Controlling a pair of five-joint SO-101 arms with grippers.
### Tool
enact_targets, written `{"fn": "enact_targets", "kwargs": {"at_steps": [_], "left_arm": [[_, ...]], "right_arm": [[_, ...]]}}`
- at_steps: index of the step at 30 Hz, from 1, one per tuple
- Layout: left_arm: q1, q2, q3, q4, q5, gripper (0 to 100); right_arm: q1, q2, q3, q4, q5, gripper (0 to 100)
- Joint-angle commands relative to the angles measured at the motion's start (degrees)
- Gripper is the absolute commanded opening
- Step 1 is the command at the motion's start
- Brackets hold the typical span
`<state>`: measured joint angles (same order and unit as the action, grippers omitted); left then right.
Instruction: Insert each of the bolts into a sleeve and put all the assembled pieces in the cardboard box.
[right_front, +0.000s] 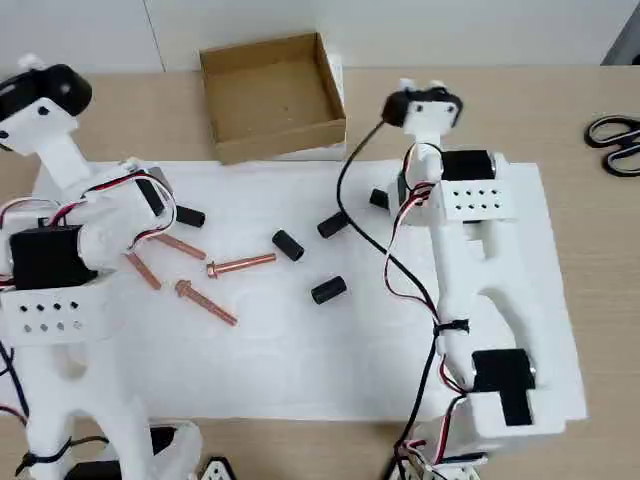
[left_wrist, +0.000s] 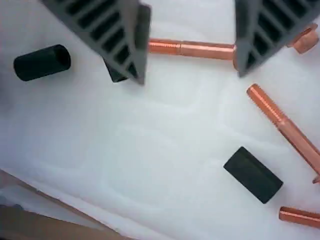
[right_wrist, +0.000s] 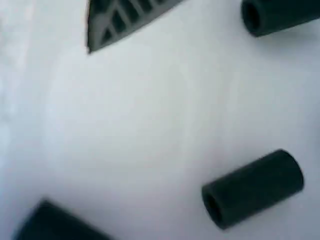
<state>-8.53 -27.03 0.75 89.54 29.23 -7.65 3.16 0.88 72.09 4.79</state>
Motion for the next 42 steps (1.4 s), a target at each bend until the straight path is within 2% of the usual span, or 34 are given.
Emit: {"fn": "enact_targets", "kwargs": {"at_steps": [1, 4, 10, 20, 24, 32, 42], "left_arm": [[0.18, -0.09, -2.15, -0.88, 0.18, 12], [0.18, -0.09, -2.15, -0.88, 0.09, 12], [0.18, -0.09, -2.07, -0.88, 0.00, 12], [0.18, -0.09, -2.07, -0.88, 0.00, 12], [0.18, -0.09, -2.07, -0.88, 0.00, 12], [0.18, -0.09, -2.07, -0.88, 0.00, 12], [0.18, -0.09, -2.07, -0.79, 0.00, 12]], "right_arm": [[-0.31, -0.66, -5.45, -3.21, 5.19, 19.1], [-0.66, 0.13, -11.69, -3.12, 9.05, 19.1], [-2.95, 9.89, -21.27, 5.49, 26.90, 19.1], [-1.89, 32.66, -48.70, 20.44, 36.48, 19.1], [-1.98, 38.20, -55.65, 23.25, 37.19, 19.1], [-2.24, 46.02, -60.48, 22.90, 39.03, 19.1], [-2.24, 53.14, -62.59, 17.01, 39.03, 19.1]]}}
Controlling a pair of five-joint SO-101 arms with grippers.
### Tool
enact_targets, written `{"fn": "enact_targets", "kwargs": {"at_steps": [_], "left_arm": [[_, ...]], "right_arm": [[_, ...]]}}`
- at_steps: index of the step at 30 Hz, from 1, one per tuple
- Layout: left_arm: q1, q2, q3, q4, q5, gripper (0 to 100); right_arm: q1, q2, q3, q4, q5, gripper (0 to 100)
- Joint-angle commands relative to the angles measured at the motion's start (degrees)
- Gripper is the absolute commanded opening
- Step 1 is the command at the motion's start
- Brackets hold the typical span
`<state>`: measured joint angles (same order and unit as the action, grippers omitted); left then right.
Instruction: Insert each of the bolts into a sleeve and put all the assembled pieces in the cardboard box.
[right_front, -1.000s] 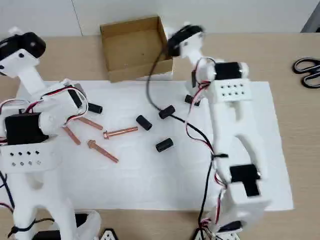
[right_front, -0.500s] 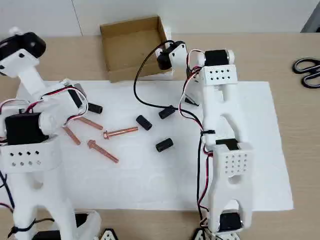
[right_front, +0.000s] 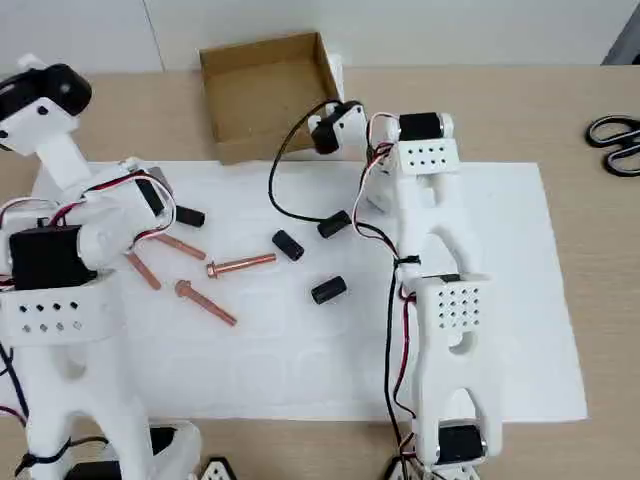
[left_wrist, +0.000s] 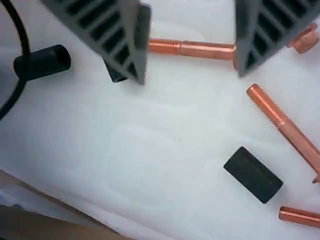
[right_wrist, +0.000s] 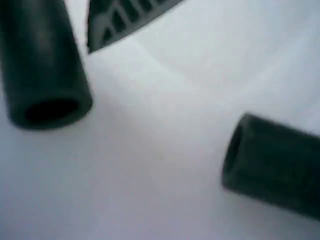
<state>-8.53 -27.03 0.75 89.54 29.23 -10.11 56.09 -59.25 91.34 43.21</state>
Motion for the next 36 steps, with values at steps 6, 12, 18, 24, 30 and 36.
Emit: {"fn": "enact_targets", "kwargs": {"at_steps": [6, 12, 18, 24, 30, 36], "left_arm": [[0.18, -0.09, -2.07, -0.79, 0.00, 12], [0.18, -0.09, -2.07, -0.79, 0.00, 12], [0.18, -0.09, -2.07, -0.79, 0.00, 12], [0.18, -0.09, -2.07, -0.79, 0.00, 12], [0.26, 0.09, -2.07, 0.53, 0.00, 12], [3.43, 0.00, -2.07, 2.90, 0.00, 12]], "right_arm": [[0.22, 4.44, -2.46, -6.37, 0.44, 19.0], [-0.40, 6.46, -2.46, -6.55, 0.18, 9.4], [-0.04, 6.55, -2.46, -5.76, 0.00, 1.0], [-0.13, 0.92, -8.09, 3.65, -2.37, 0.4], [-0.66, -10.95, -13.54, 8.22, -9.32, 0.4], [-5.85, -33.27, 3.52, 8.75, -14.33, 0.4]]}}
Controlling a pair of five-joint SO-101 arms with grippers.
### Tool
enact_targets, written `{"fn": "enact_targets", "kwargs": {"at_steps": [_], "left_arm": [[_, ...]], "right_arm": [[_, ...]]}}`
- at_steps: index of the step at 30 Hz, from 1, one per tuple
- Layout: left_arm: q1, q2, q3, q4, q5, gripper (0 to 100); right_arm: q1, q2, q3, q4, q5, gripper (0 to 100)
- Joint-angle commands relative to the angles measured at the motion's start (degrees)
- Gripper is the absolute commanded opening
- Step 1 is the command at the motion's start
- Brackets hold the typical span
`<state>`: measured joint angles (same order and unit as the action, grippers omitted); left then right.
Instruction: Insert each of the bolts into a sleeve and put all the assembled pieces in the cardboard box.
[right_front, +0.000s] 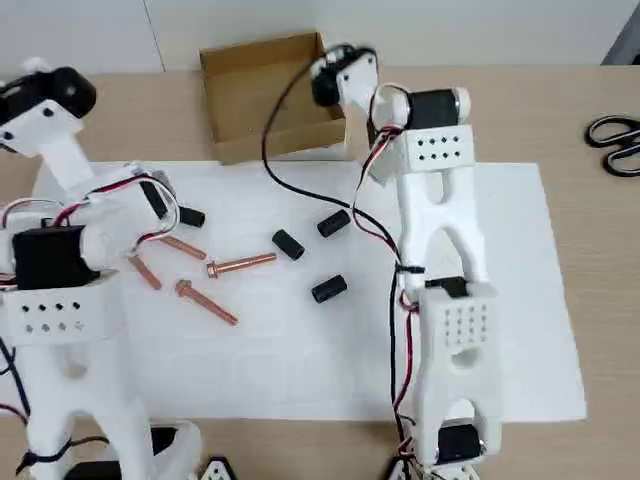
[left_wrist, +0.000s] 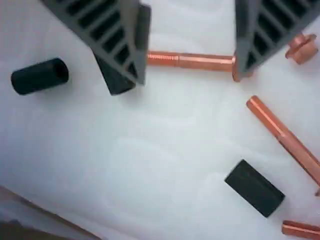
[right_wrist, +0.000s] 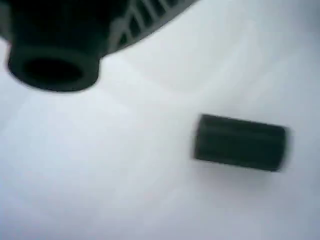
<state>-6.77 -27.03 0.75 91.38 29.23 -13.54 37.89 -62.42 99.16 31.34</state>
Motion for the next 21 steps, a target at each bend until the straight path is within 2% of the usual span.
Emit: {"fn": "enact_targets", "kwargs": {"at_steps": [1, 6, 9, 13, 15, 18, 21], "left_arm": [[2.55, 0.00, -2.07, 1.58, 0.00, 12], [6.07, 0.09, -2.07, 3.43, -0.09, 12], [6.86, 0.44, -1.98, 3.69, -1.41, 12], [8.35, 0.44, 0.92, 1.05, -15.56, 12], [8.44, 0.44, 2.51, -1.85, -19.34, 12], [8.35, 0.44, 3.82, -3.96, -16.00, 12], [8.44, 0.53, 3.91, -3.96, -14.95, 12]], "right_arm": [[-3.47, -19.74, 9.85, 0.84, -3.78, 0.4], [-8.04, -42.86, 24.53, 0.57, -12.04, 0.4], [-9.19, -53.58, 36.57, 0.22, -13.10, 0.7], [-6.73, -61.05, 55.38, -5.32, -15.21, 0.7], [-3.47, -64.13, 64.44, -12.00, -19.87, 0.8], [1.54, -68.53, 79.74, -27.47, -27.96, 0.8], [4.00, -73.27, 93.45, -40.31, -31.82, 0.6]]}}
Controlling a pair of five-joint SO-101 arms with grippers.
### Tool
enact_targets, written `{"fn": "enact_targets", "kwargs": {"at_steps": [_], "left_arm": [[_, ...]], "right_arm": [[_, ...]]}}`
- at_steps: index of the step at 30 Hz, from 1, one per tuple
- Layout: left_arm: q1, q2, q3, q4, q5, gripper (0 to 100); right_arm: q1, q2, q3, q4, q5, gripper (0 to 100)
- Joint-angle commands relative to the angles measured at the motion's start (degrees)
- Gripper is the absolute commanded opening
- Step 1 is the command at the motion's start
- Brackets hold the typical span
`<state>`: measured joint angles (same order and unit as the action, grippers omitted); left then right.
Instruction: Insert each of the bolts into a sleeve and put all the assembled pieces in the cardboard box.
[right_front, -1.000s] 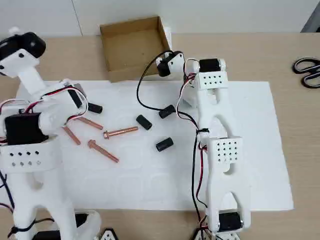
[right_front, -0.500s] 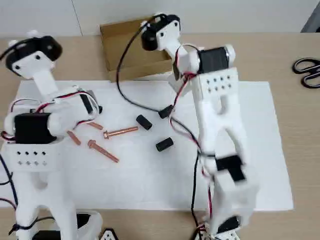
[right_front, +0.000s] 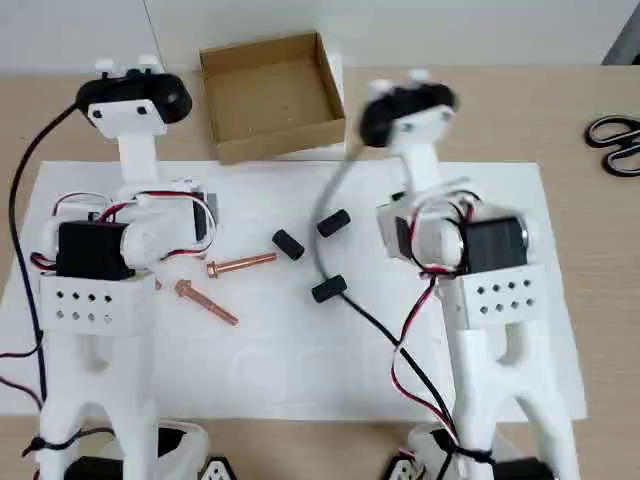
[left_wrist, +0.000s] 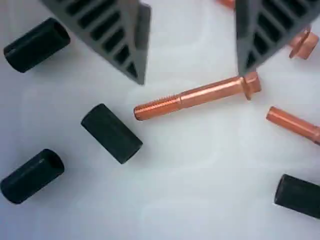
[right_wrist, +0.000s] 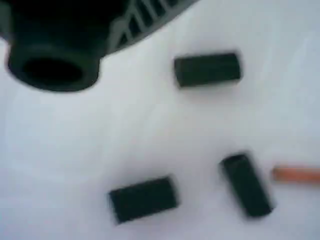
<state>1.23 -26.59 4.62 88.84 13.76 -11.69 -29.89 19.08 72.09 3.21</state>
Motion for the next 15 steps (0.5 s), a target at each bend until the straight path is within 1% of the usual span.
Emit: {"fn": "enact_targets", "kwargs": {"at_steps": [1, 4, 7, 10, 12, 15], "left_arm": [[0.35, 0.09, 0.04, -1.41, 0.70, 12], [0.35, 0.18, 0.04, -1.49, 1.67, 12], [-0.09, 2.81, 0.22, -3.87, 6.07, 12], [-0.97, 9.14, -0.22, -6.24, 8.09, 12], [-0.97, 13.98, -1.36, -7.12, 8.18, 12], [-2.20, 21.01, -6.90, -6.33, 10.81, 12]], "right_arm": [[2.59, -7.08, 15.74, -16.57, -4.04, 0.6], [3.65, -12.00, 24.70, -23.96, -4.31, 0.6], [5.58, -16.57, 33.14, -29.85, -4.31, 0.6], [8.04, -20.88, 42.73, -34.68, -4.31, 0.5], [8.92, -23.96, 48.26, -36.70, -4.31, 0.5], [9.10, -29.32, 55.30, -39.34, -4.31, 0.5]]}}
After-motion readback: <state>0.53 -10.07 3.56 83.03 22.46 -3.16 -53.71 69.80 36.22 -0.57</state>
